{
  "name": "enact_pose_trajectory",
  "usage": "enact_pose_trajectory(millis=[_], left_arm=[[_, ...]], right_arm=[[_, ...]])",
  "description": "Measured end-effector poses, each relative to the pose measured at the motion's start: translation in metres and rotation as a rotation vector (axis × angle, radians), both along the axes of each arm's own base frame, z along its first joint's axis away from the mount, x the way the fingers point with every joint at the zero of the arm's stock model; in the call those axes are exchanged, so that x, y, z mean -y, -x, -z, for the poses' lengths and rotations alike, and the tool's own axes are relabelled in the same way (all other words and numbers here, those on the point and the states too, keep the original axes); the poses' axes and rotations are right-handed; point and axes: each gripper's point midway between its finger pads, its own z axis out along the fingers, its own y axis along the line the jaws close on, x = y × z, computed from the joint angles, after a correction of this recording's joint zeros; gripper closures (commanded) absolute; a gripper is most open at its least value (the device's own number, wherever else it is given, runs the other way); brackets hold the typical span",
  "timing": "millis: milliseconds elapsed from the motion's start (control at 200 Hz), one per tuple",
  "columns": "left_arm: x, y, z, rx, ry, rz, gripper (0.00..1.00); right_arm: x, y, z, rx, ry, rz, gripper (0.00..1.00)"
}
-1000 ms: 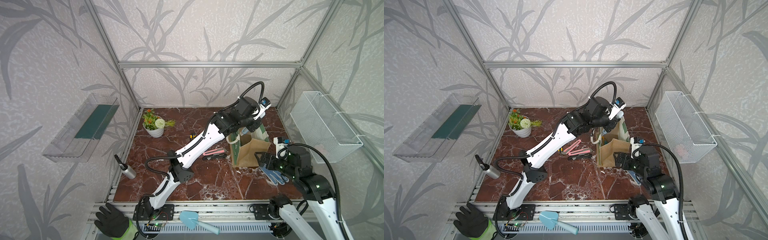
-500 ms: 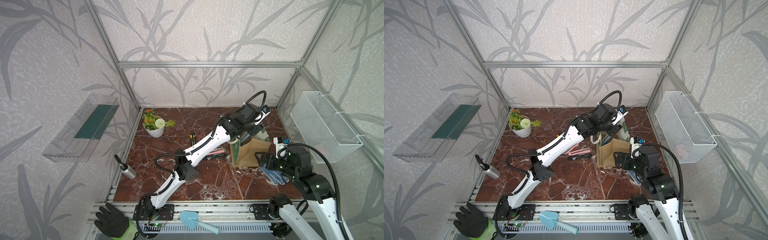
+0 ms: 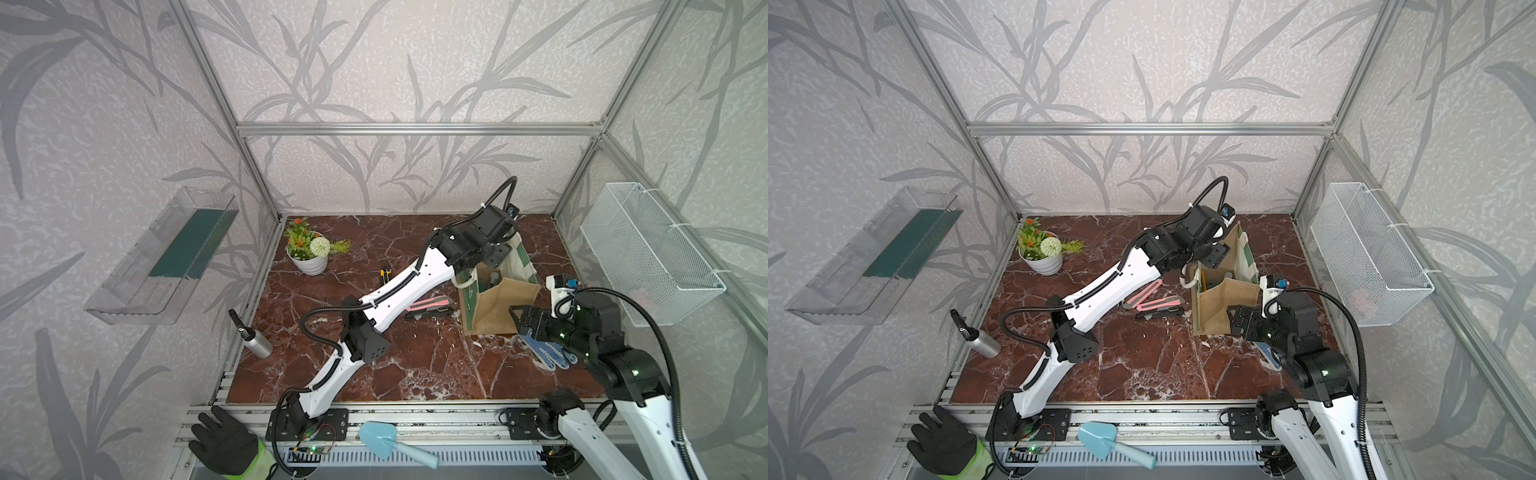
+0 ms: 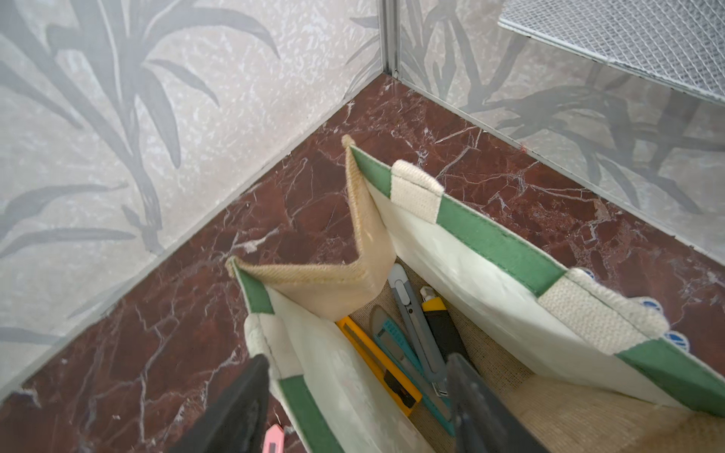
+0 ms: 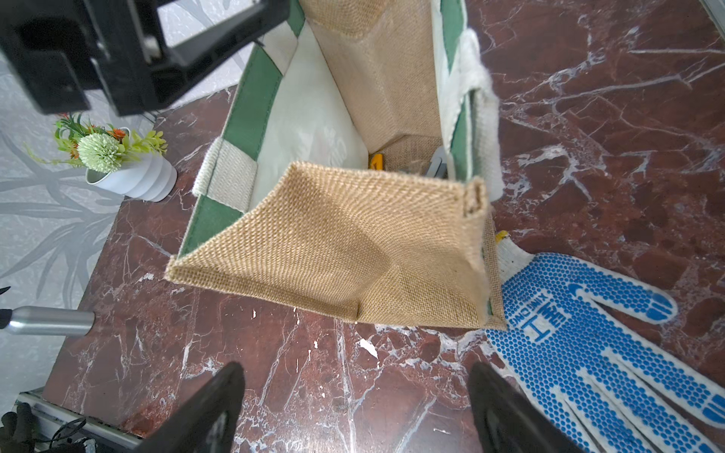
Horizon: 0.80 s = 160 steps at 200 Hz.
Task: Place the art knife into the pouch
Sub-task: Place the utility knife in the pouch, then move the pouch at the center of the board.
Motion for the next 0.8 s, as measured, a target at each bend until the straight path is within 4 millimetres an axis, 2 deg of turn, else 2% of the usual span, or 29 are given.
enact_pose_trajectory(millis=[195, 335, 425, 525, 700, 800], left_arm=[[-0.022, -0.017, 0.014, -0.076, 0.006, -0.079, 0.40], [-0.032, -0.030, 0.039, -0.140, -0.008, -0.119, 0.42], [-0.034, -0.035, 0.059, -0.185, -0.020, -0.130, 0.52], [-0.034, -0.037, 0.072, -0.217, -0.024, -0.131, 0.64], [-0.036, -0.041, 0.078, -0.238, -0.019, -0.135, 0.83], [-0.041, -0.045, 0.078, -0.247, -0.011, -0.152, 0.85]], right_arm=[[0.000, 0.001, -0.001, 0.006, -0.001, 0.000, 0.10], [0.000, 0.001, -0.002, 0.009, -0.002, 0.000, 0.10], [0.000, 0.001, -0.002, 0.009, -0.003, 0.001, 0.10], [0.000, 0.001, -0.002, 0.008, -0.005, 0.002, 0.10], [0.000, 0.001, -0.002, 0.006, -0.011, 0.007, 0.10], [0.000, 0.001, -0.002, 0.004, -0.013, 0.009, 0.10]])
